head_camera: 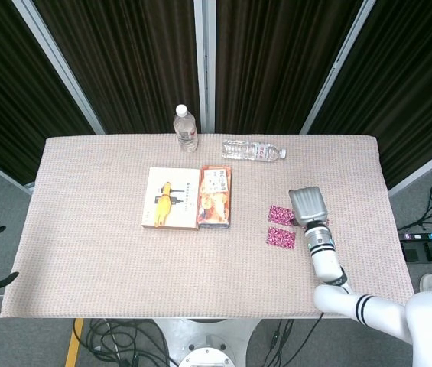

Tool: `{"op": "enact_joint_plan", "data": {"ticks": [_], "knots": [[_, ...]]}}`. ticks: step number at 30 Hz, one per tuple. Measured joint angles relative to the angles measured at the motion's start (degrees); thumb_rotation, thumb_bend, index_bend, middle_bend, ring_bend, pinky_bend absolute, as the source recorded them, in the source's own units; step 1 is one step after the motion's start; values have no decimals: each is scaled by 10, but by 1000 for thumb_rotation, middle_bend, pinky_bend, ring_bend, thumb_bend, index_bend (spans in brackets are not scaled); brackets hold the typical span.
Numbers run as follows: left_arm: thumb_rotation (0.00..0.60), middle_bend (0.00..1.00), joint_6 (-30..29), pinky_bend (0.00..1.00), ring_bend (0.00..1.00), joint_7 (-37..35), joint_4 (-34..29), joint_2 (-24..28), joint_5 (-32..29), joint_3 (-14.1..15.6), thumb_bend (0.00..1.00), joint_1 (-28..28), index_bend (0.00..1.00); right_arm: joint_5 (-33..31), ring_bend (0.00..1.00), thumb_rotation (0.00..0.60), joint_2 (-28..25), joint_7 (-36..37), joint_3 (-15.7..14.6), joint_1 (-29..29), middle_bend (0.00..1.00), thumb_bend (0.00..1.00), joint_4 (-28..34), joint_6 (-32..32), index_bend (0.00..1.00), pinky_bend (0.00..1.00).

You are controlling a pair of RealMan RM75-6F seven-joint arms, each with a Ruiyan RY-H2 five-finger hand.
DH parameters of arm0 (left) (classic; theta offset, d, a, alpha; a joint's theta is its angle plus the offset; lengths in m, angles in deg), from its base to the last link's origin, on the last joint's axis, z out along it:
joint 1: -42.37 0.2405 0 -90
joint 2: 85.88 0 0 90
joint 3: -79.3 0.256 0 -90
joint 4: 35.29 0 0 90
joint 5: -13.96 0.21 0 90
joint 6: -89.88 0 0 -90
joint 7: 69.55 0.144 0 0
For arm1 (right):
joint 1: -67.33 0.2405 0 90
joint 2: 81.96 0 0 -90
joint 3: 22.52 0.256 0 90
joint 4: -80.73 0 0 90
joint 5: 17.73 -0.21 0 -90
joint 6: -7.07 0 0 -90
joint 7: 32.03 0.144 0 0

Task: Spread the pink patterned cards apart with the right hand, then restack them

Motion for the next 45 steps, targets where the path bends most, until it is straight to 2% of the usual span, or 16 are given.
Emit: {"op": "enact_joint_plan", "data": {"ticks": [3,9,14,30,45], "knots": [[600,223,2,267,94,-3,3,-1,0,0,39,-1,213,-30,1000,387,6,-6,9,0,1000,0,-3,16,440,1000],[600,223,4,267,94,-6,7,-2,0,1,38,-1,213,-86,1000,373,9,-15,27,6,1000,0,-10,47,414,1000],[600,223,6,267,94,-7,10,-3,-1,1,38,-1,212,-117,1000,371,4,-25,31,15,1000,0,-18,80,382,1000],[600,224,8,267,94,-9,15,-3,-3,-1,38,-2,212,-113,1000,380,36,0,20,39,1000,0,-88,134,380,1000],[600,223,13,267,94,-21,17,-4,-4,0,38,-3,212,-138,1000,379,51,-5,12,55,1000,32,-124,159,379,1000]]}}
